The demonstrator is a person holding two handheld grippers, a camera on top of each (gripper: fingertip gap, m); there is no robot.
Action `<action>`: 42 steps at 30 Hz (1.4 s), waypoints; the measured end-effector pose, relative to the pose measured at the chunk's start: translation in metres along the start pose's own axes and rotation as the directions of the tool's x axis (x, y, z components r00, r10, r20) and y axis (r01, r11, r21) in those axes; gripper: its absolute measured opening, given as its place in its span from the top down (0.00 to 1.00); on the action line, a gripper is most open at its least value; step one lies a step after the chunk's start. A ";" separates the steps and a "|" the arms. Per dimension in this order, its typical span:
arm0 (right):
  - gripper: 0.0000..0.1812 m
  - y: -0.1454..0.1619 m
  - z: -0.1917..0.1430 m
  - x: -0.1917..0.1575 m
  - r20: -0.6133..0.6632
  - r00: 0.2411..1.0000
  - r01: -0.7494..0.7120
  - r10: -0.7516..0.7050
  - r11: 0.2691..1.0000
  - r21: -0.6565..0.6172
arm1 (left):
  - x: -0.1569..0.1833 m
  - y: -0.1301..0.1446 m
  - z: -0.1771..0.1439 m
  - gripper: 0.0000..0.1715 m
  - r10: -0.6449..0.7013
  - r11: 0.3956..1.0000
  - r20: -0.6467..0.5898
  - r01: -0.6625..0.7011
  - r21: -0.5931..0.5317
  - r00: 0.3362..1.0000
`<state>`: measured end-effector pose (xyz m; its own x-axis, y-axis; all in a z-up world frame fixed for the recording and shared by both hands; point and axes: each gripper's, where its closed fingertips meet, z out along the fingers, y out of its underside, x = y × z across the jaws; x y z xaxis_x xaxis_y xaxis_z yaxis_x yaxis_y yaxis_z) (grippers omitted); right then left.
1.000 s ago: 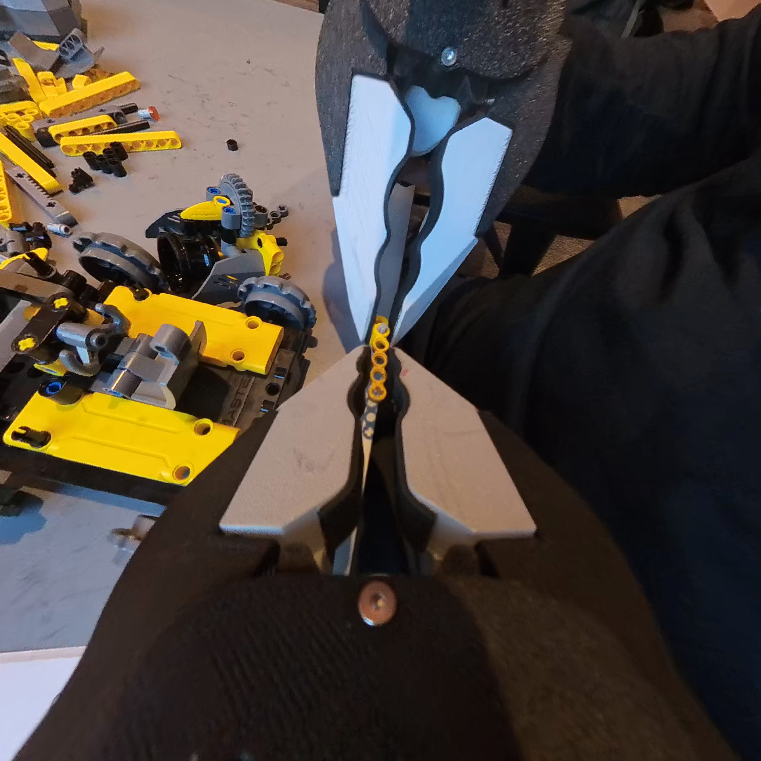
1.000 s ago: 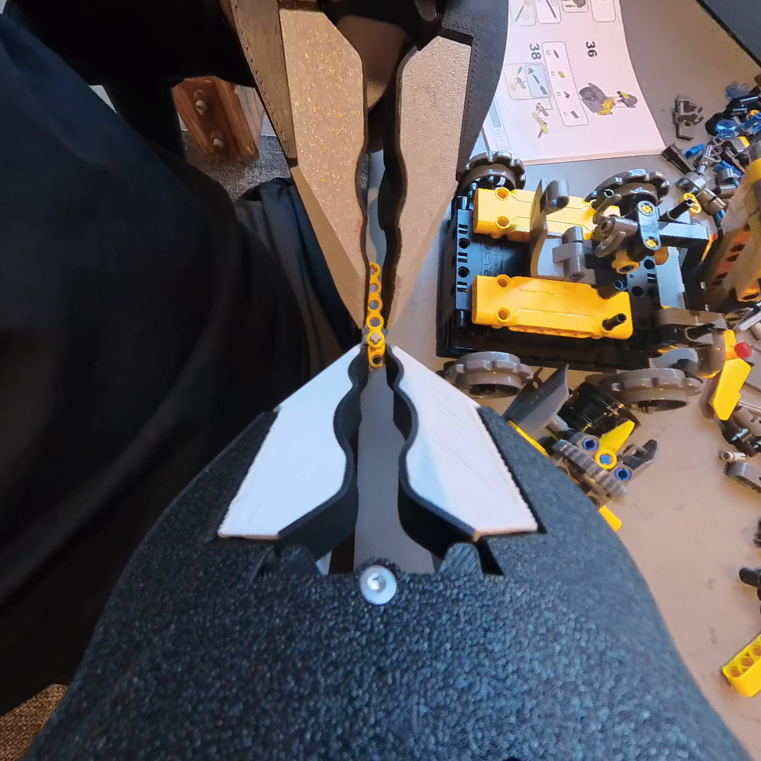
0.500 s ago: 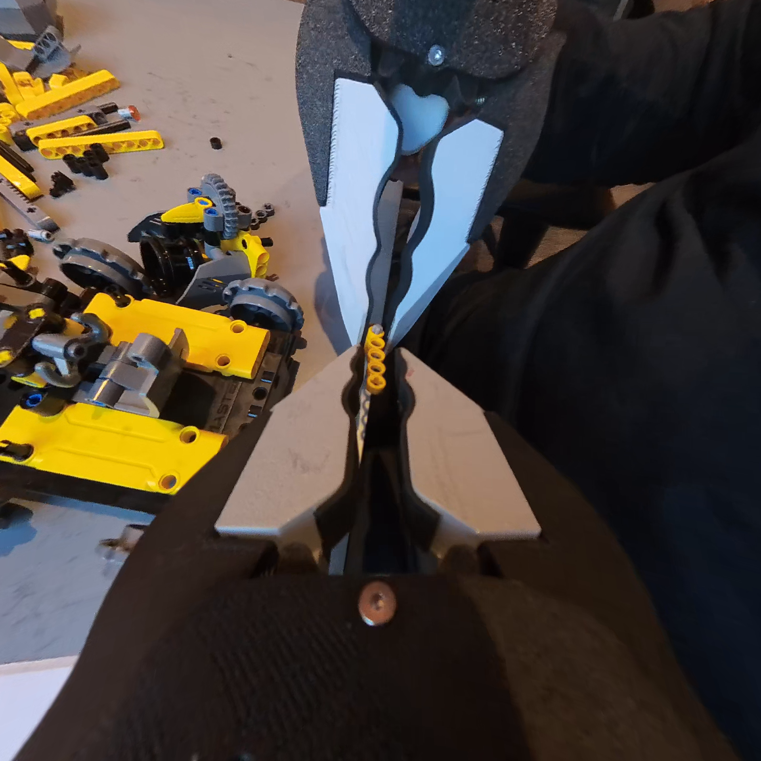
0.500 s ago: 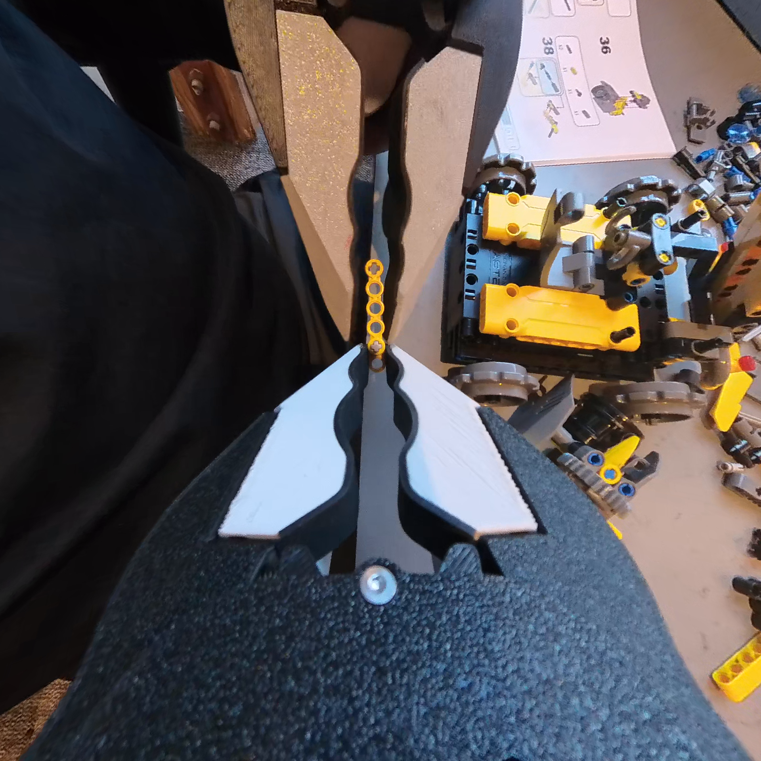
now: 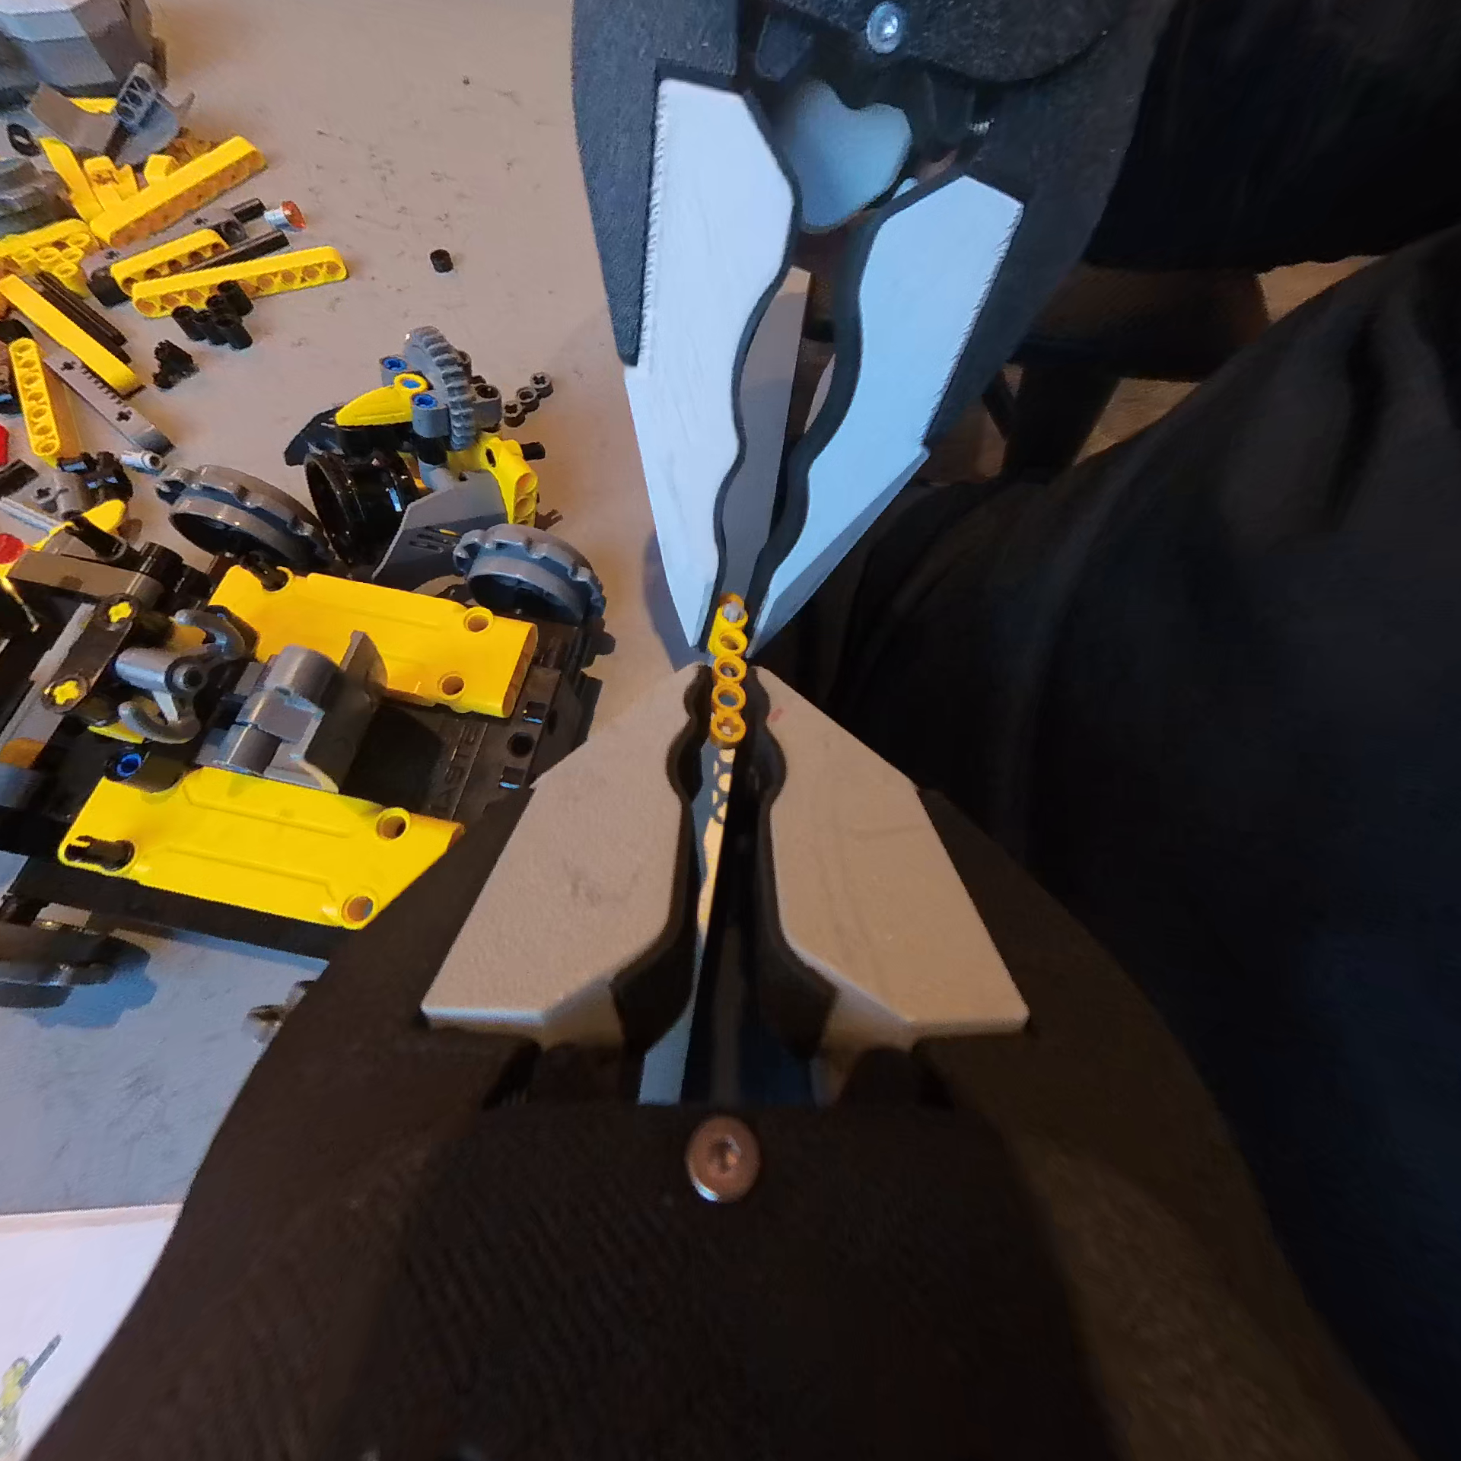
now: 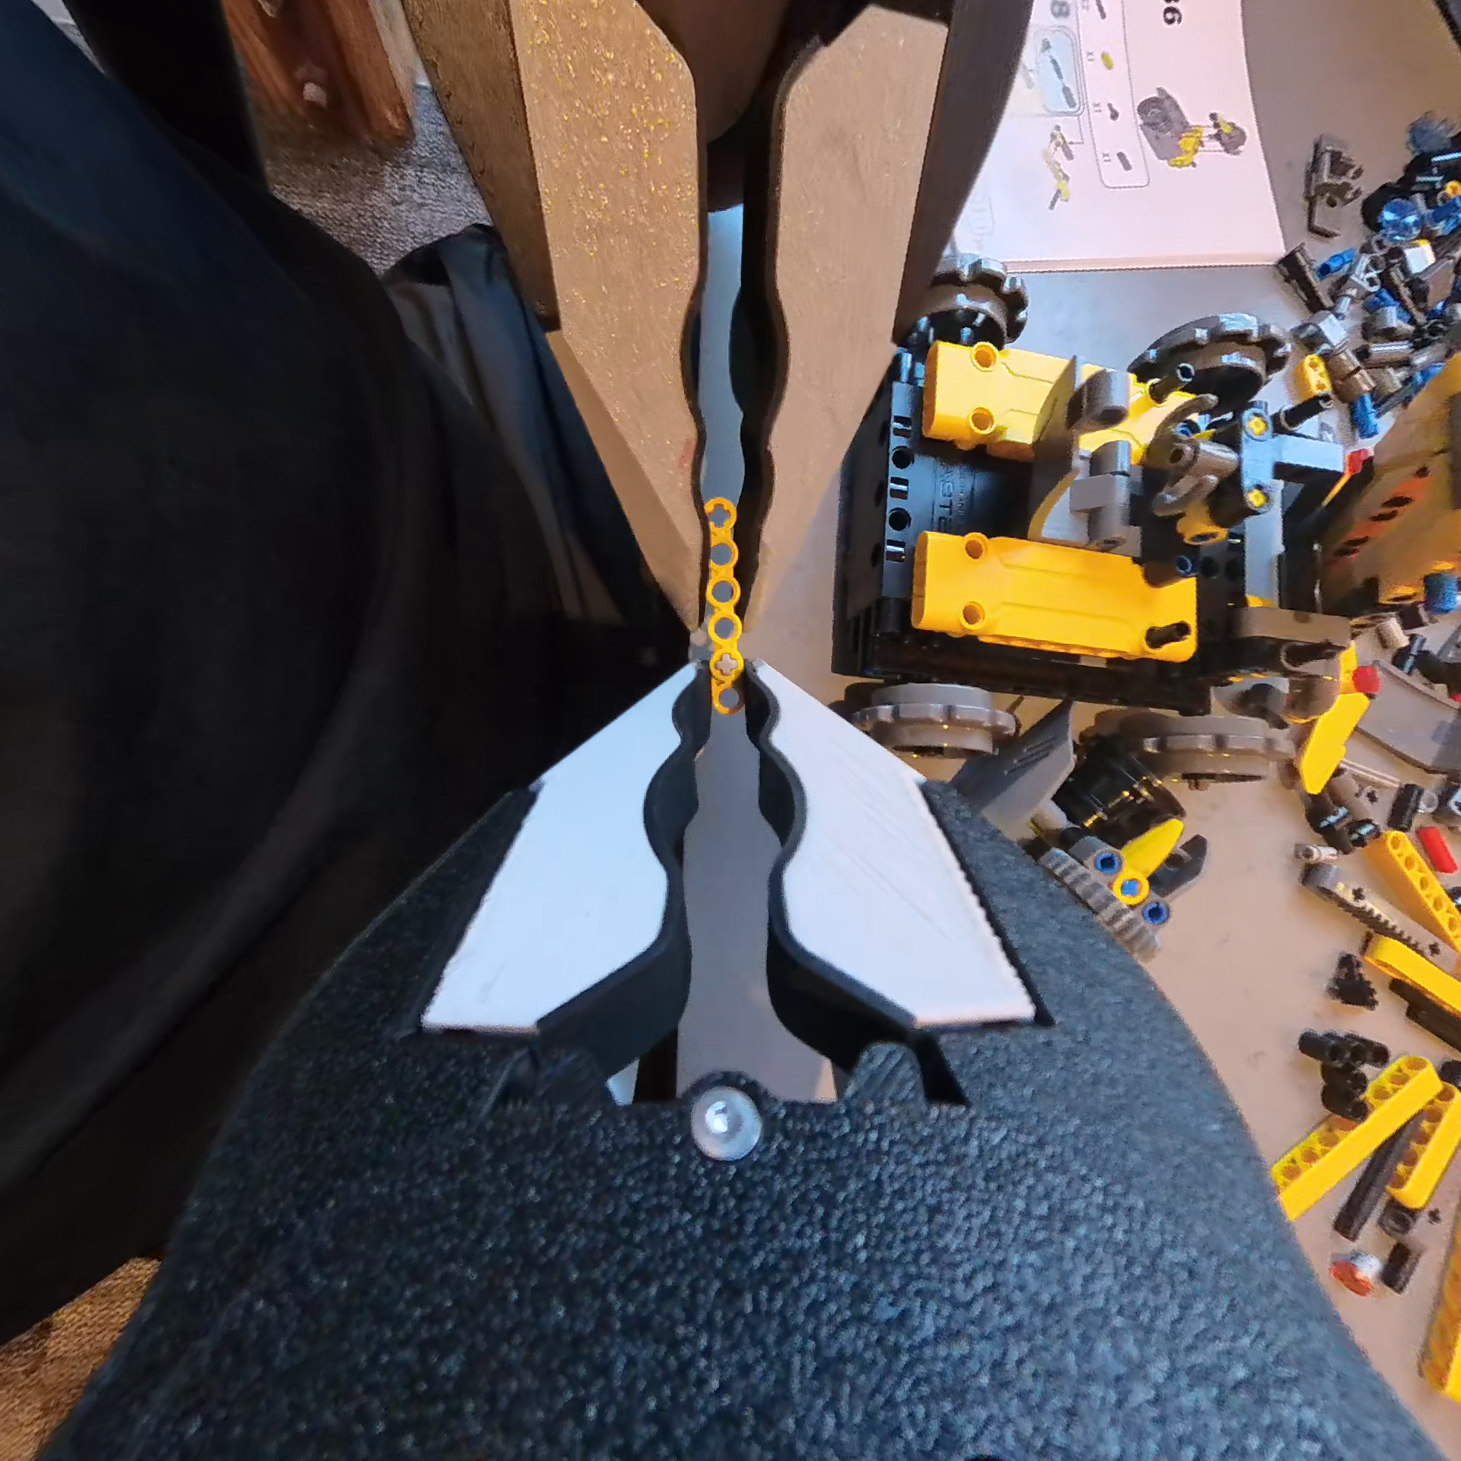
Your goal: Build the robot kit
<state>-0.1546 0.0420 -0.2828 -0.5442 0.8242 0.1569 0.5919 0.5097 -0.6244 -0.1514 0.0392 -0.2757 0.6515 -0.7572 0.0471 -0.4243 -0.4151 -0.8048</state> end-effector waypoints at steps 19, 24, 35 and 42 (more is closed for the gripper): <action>0.96 -0.004 -0.003 0.000 0.041 0.998 -0.048 0.046 0.997 0.062 | 0.001 -0.006 -0.001 0.97 -0.036 0.998 -0.033 0.037 0.053 0.999; 0.96 -0.004 -0.005 -0.001 0.053 0.997 -0.056 0.052 0.996 0.070 | 0.003 -0.006 0.000 0.97 -0.019 0.999 -0.031 0.021 0.045 0.999; 0.96 -0.006 -0.004 -0.001 0.040 0.999 -0.026 0.024 0.997 0.069 | 0.003 -0.004 -0.002 0.97 -0.044 0.999 -0.044 0.046 0.028 0.998; 0.96 -0.008 -0.001 0.001 0.038 0.998 -0.048 0.044 0.995 0.091 | -0.001 -0.002 -0.005 0.97 0.011 1.000 0.010 -0.011 0.016 1.000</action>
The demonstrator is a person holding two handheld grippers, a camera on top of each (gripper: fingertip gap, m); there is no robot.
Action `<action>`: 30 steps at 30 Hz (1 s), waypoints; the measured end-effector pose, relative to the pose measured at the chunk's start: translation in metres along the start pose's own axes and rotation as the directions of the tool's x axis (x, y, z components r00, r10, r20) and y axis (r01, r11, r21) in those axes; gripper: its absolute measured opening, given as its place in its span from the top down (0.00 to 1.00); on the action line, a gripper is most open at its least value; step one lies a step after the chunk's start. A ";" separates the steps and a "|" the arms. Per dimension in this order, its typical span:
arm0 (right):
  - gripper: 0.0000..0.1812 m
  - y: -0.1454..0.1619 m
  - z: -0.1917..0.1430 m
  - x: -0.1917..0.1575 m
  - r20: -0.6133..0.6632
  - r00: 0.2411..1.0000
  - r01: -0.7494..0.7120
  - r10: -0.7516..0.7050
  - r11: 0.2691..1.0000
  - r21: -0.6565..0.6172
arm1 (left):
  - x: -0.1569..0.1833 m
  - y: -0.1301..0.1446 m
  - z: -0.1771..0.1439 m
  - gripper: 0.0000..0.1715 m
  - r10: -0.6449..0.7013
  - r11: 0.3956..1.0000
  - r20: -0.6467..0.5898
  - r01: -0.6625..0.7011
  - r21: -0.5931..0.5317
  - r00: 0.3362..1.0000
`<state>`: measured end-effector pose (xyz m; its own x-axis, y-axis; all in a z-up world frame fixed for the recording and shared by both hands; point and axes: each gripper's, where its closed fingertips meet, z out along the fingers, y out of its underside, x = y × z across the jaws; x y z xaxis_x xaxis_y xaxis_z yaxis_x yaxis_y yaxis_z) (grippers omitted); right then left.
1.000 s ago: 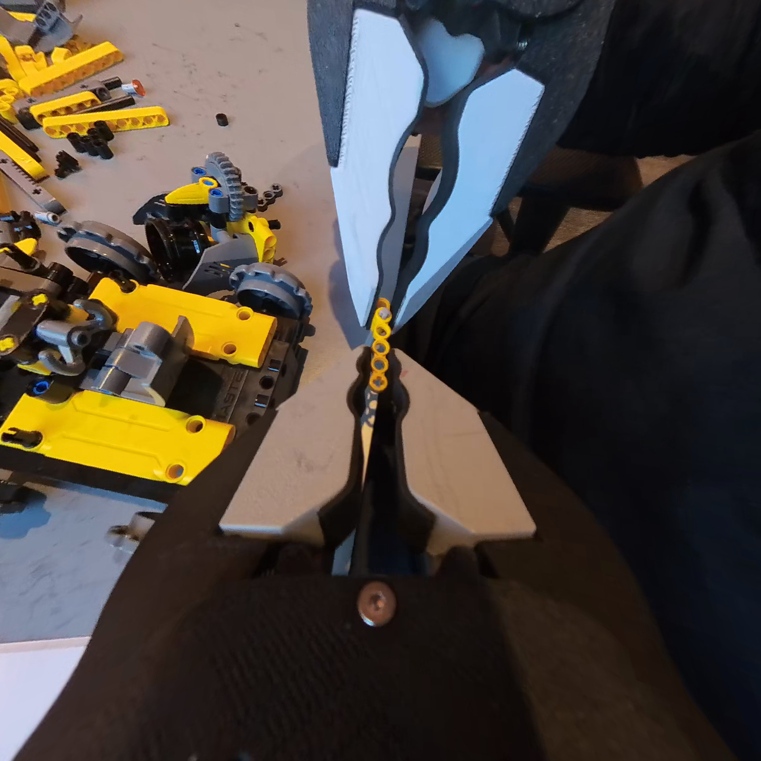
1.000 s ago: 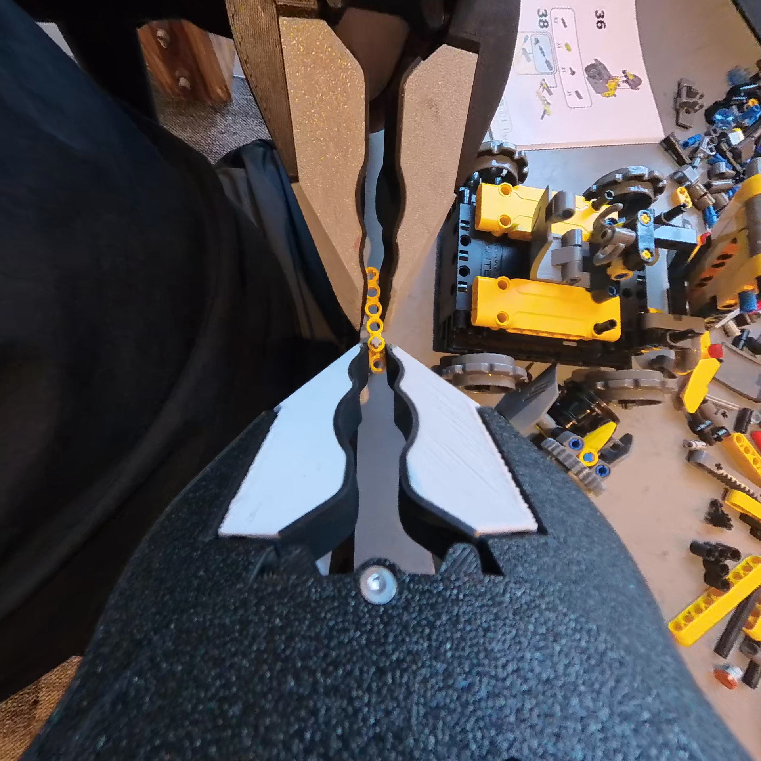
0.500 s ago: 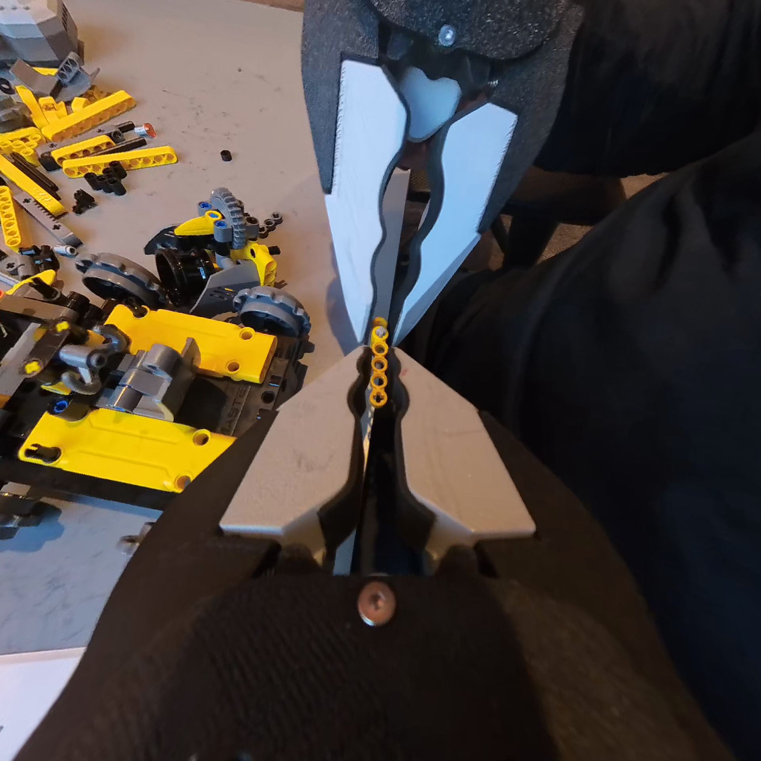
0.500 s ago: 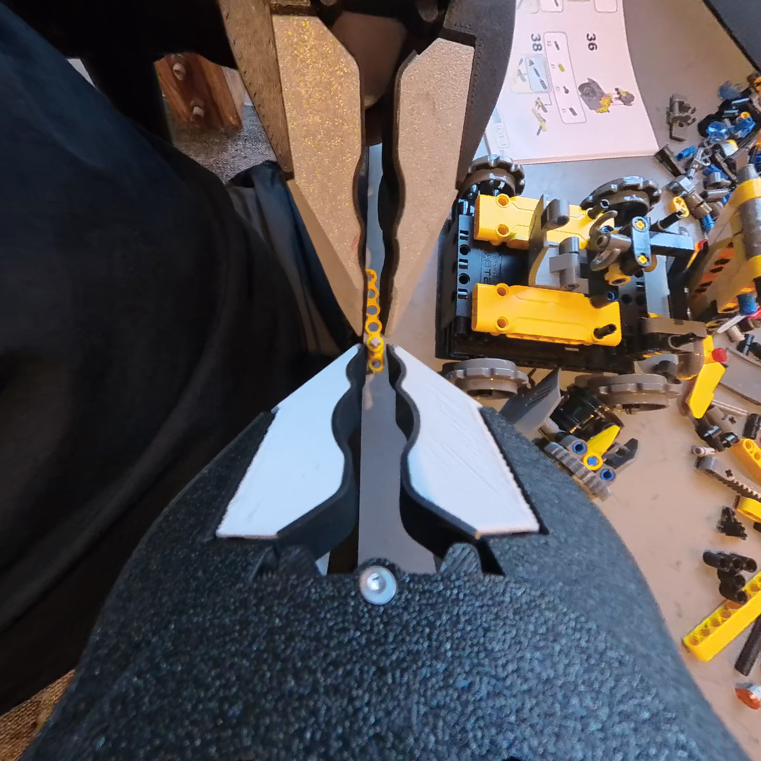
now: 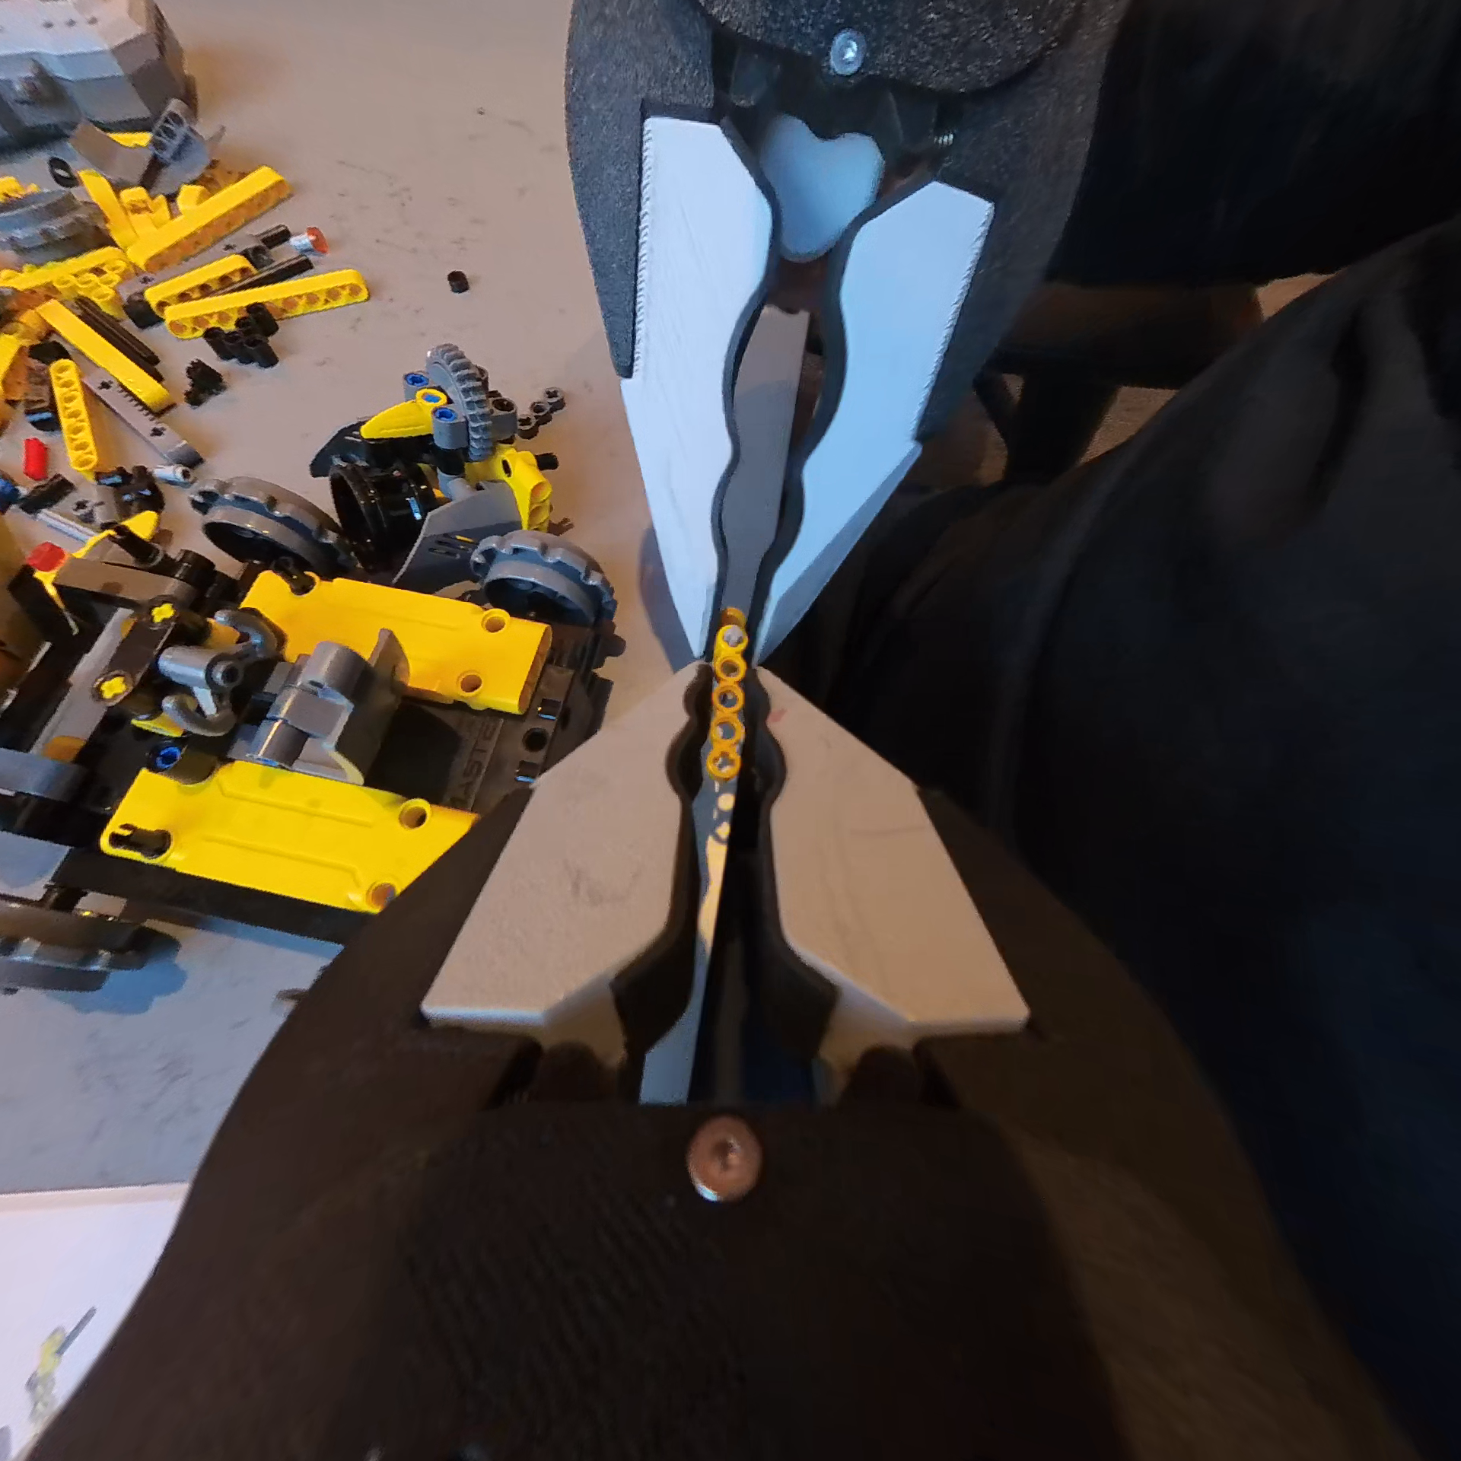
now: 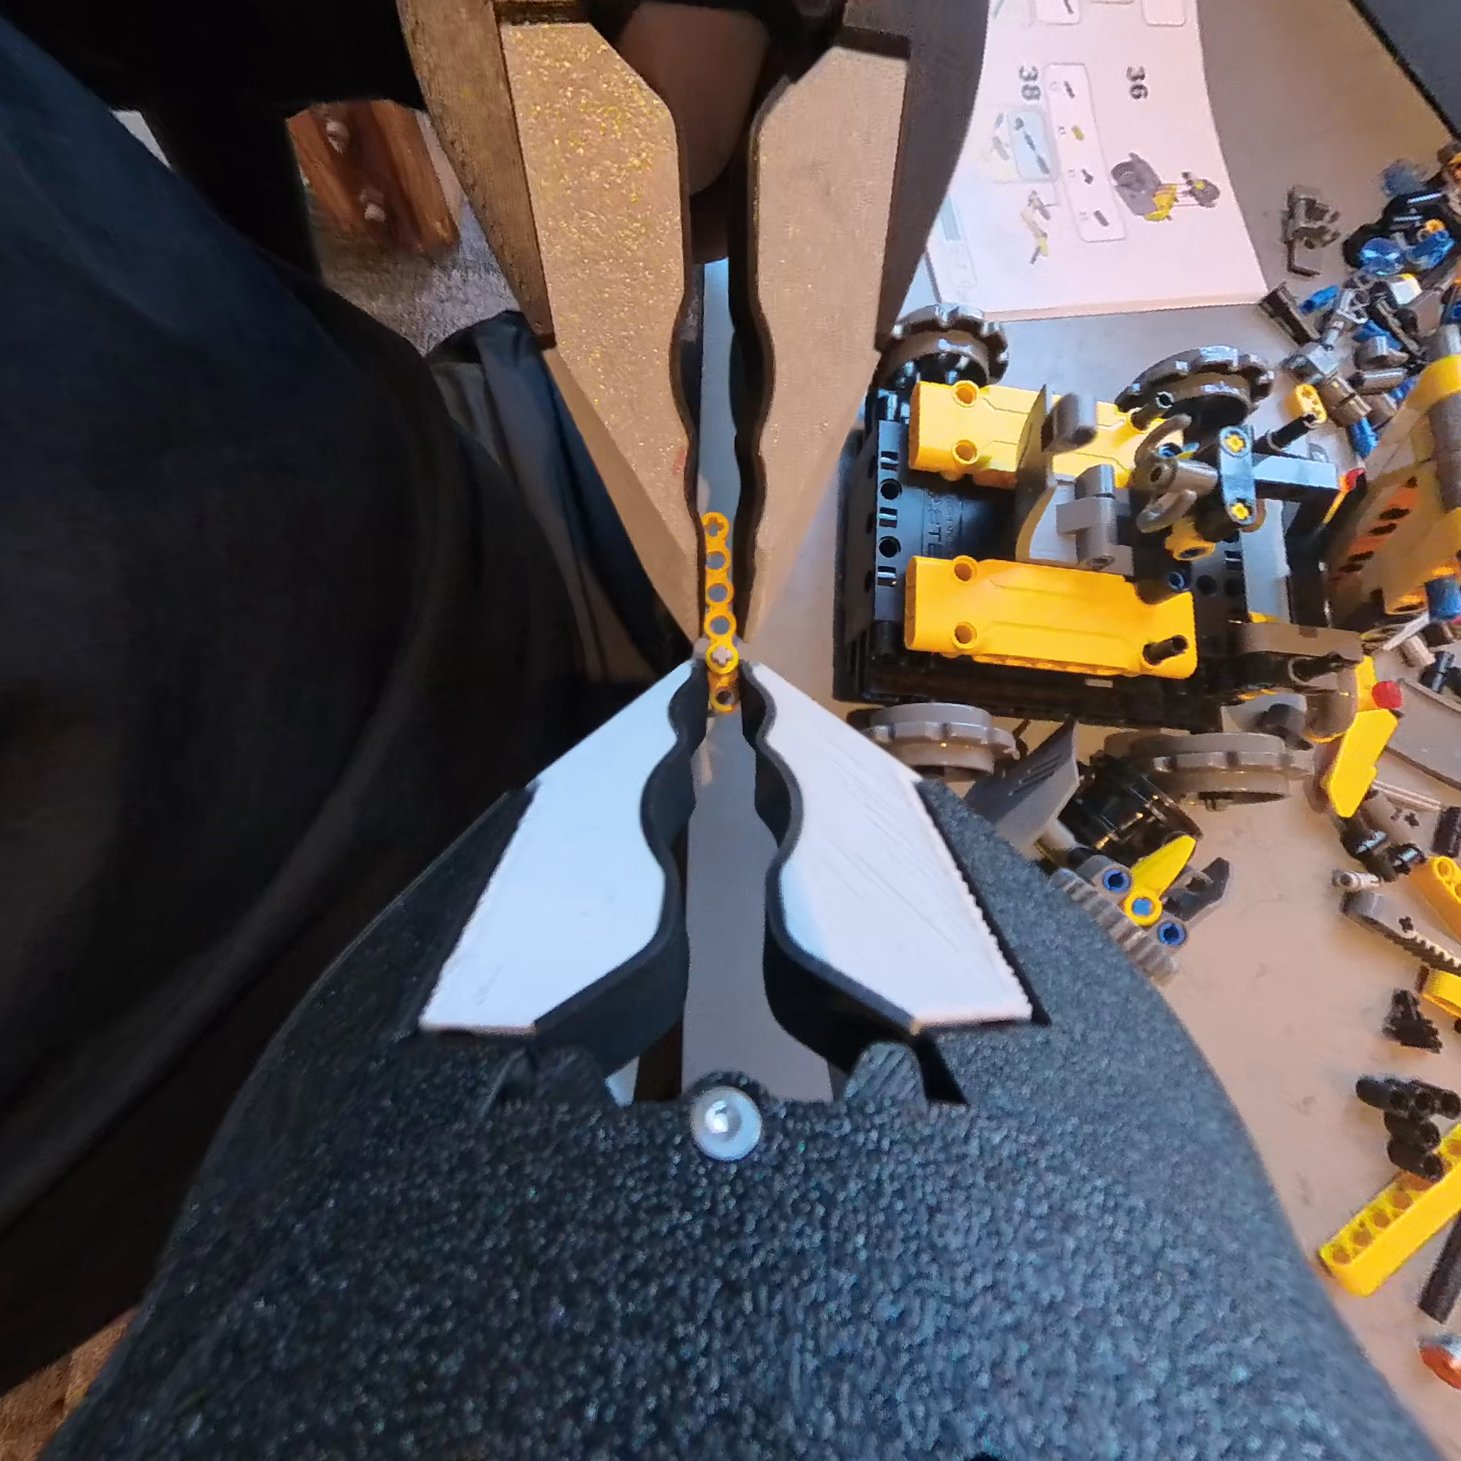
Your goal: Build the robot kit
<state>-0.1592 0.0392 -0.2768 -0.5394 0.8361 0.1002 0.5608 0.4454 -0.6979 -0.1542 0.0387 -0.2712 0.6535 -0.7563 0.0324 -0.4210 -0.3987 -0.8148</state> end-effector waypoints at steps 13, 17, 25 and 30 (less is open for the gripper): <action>0.96 0.001 -0.003 0.007 0.054 0.993 -0.110 0.109 0.994 0.007 | -0.006 -0.007 0.002 0.97 -0.084 0.997 -0.061 0.083 -0.007 0.995; 0.96 -0.005 -0.008 0.003 0.031 0.996 -0.086 0.086 0.996 0.022 | -0.002 -0.010 -0.002 0.97 -0.015 1.000 -0.034 0.014 -0.026 0.999; 0.96 0.001 -0.001 0.004 0.024 0.996 -0.086 0.086 0.996 -0.010 | -0.005 0.000 0.004 0.97 -0.028 0.999 -0.025 0.027 -0.046 0.999; 0.96 -0.006 -0.008 0.002 0.026 0.997 -0.079 0.079 0.997 0.018 | -0.002 -0.012 -0.005 0.97 -0.039 0.999 -0.033 0.039 -0.002 0.999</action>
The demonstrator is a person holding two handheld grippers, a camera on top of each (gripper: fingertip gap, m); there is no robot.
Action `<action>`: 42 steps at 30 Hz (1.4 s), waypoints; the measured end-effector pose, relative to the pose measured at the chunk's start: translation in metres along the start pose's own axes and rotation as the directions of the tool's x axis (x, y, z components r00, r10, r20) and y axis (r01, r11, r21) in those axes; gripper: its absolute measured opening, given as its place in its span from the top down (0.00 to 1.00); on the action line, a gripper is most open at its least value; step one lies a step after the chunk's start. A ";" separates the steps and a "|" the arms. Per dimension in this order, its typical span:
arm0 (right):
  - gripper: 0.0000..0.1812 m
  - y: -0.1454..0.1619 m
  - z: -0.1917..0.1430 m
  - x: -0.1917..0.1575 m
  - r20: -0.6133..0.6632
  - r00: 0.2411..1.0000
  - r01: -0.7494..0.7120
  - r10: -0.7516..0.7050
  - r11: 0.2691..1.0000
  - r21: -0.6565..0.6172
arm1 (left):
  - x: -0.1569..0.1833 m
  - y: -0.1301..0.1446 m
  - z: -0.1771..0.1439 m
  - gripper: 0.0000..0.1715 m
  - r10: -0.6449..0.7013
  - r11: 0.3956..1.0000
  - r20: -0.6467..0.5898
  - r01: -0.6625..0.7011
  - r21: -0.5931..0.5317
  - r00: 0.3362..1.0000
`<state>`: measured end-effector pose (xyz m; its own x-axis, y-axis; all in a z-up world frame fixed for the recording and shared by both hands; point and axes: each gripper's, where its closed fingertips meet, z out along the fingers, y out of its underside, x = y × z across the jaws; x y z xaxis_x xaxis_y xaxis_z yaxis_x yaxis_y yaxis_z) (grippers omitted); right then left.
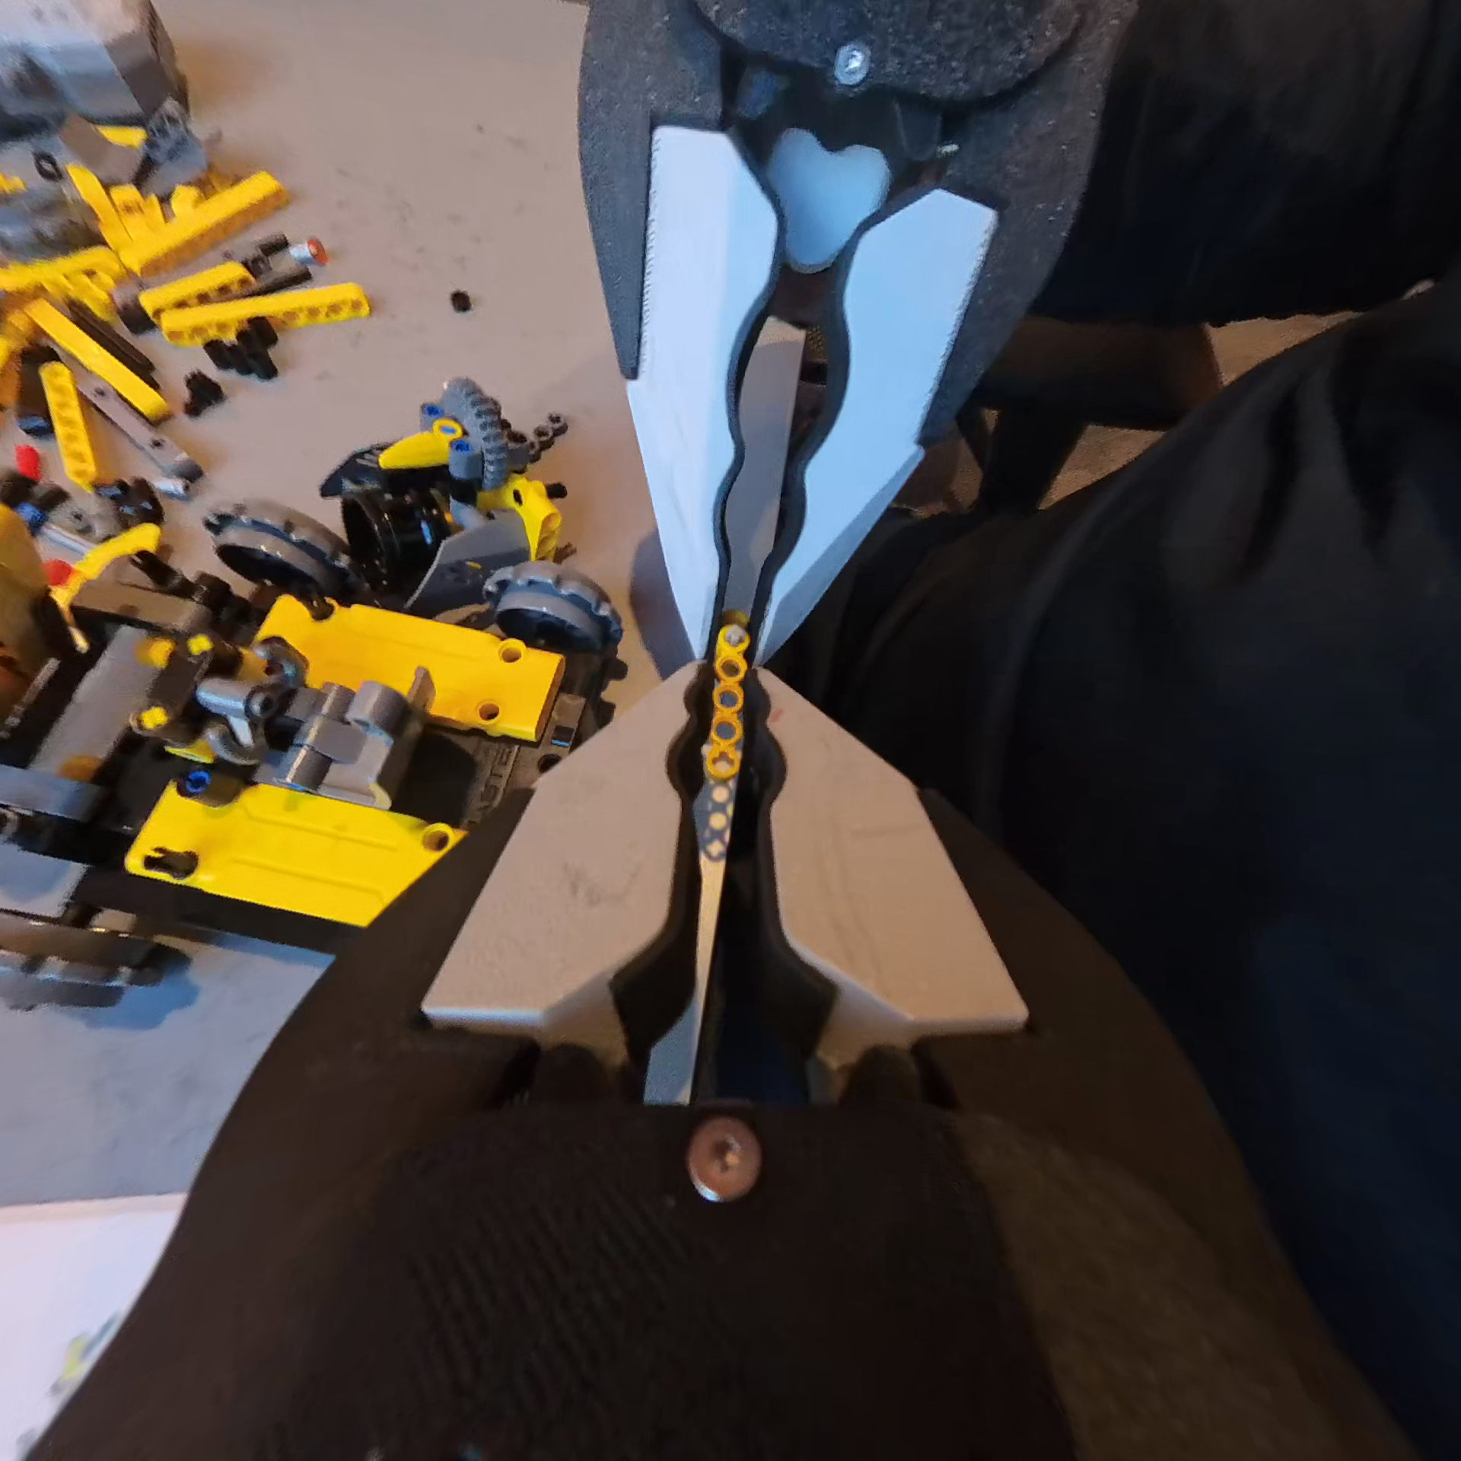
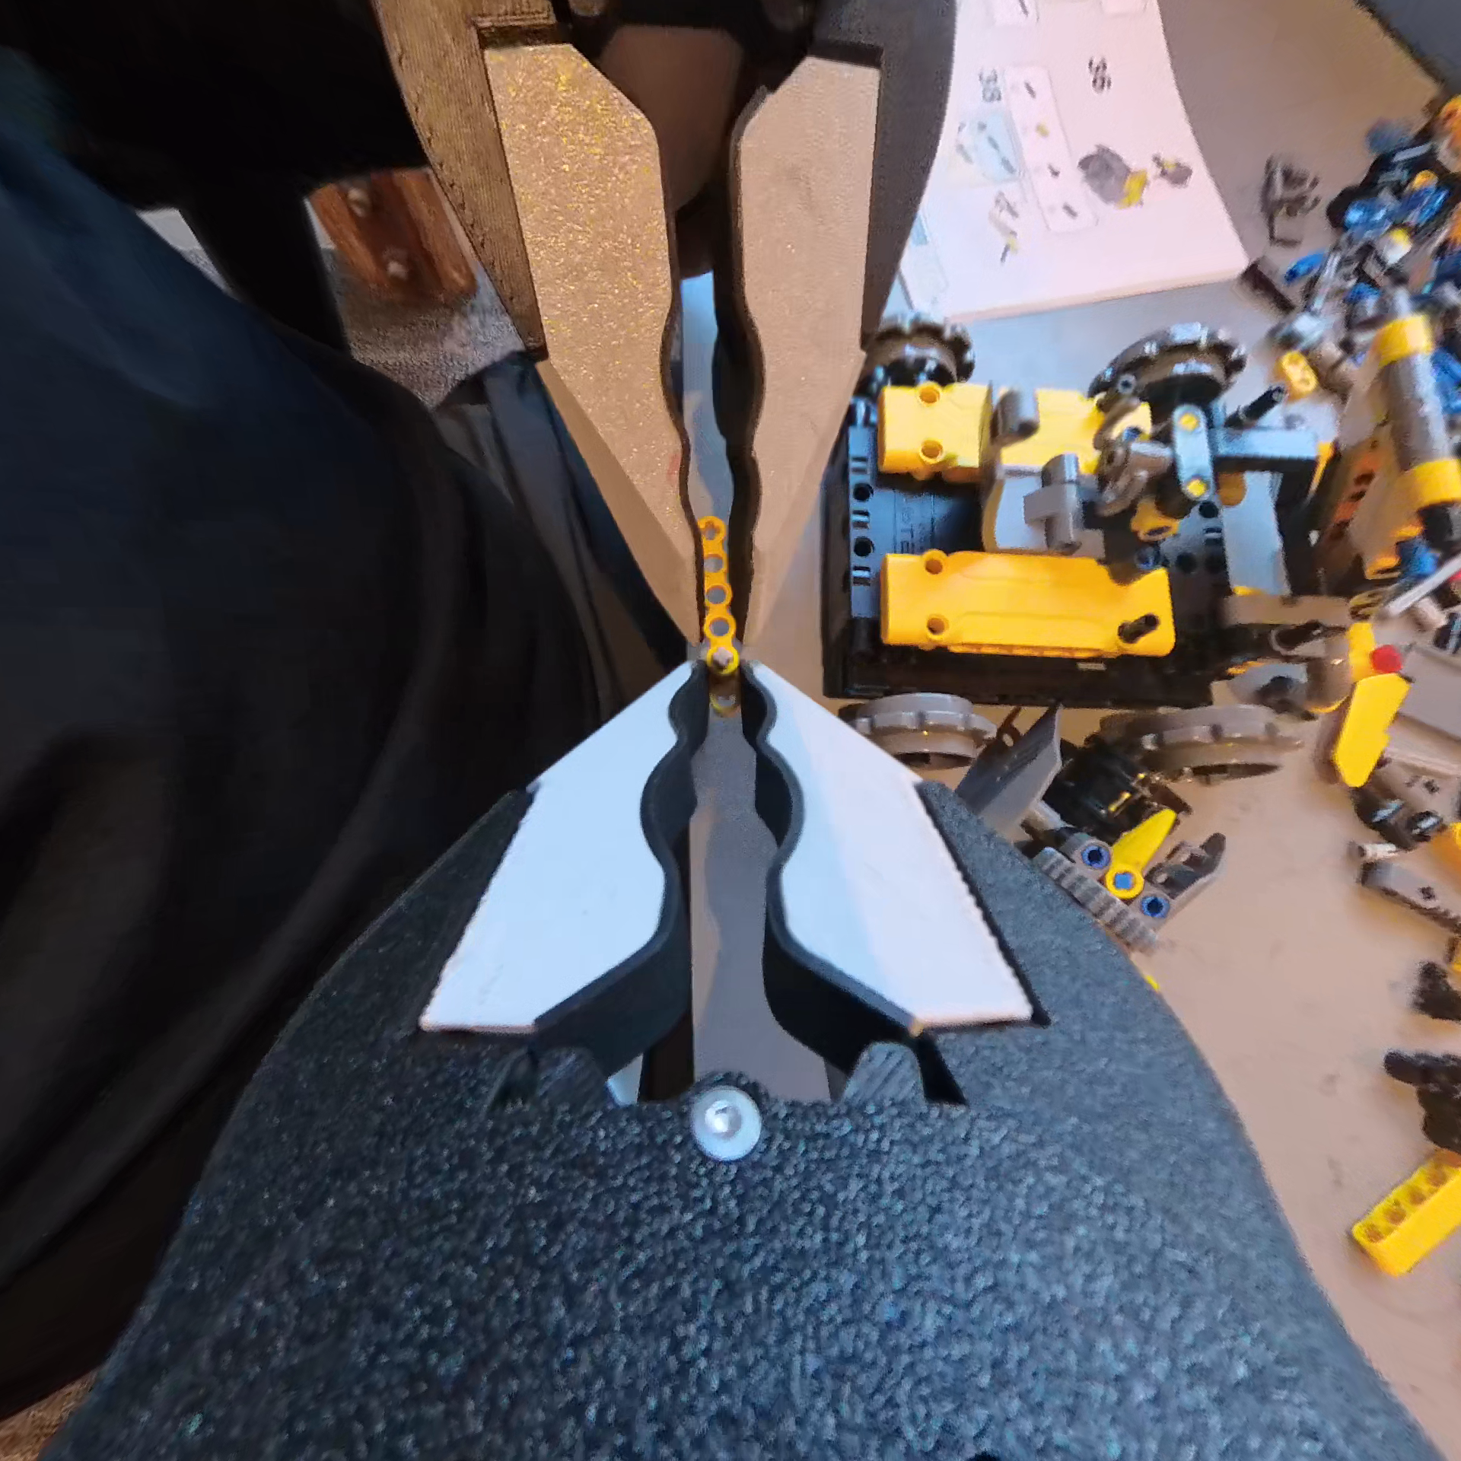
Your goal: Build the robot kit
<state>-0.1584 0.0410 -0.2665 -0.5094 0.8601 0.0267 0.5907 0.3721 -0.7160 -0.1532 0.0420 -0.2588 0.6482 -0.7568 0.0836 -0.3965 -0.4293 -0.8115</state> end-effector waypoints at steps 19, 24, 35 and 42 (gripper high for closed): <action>0.96 0.007 0.010 0.003 0.002 1.000 -0.016 0.016 1.000 0.003 | -0.004 0.008 0.006 0.97 0.022 0.999 0.027 -0.021 -0.044 0.999; 0.96 -0.005 -0.003 0.002 0.017 0.999 -0.033 0.032 0.997 0.063 | 0.001 -0.009 -0.003 0.97 -0.026 0.999 -0.005 0.026 0.035 1.000; 0.96 0.009 0.008 0.001 0.003 1.000 -0.027 0.027 1.000 0.010 | -0.002 0.007 0.010 0.98 -0.002 1.000 0.004 0.002 -0.012 1.000; 0.96 -0.011 -0.011 0.001 0.013 1.000 -0.028 0.027 0.998 0.062 | 0.001 -0.016 -0.007 0.98 -0.037 0.997 -0.016 0.039 0.074 0.999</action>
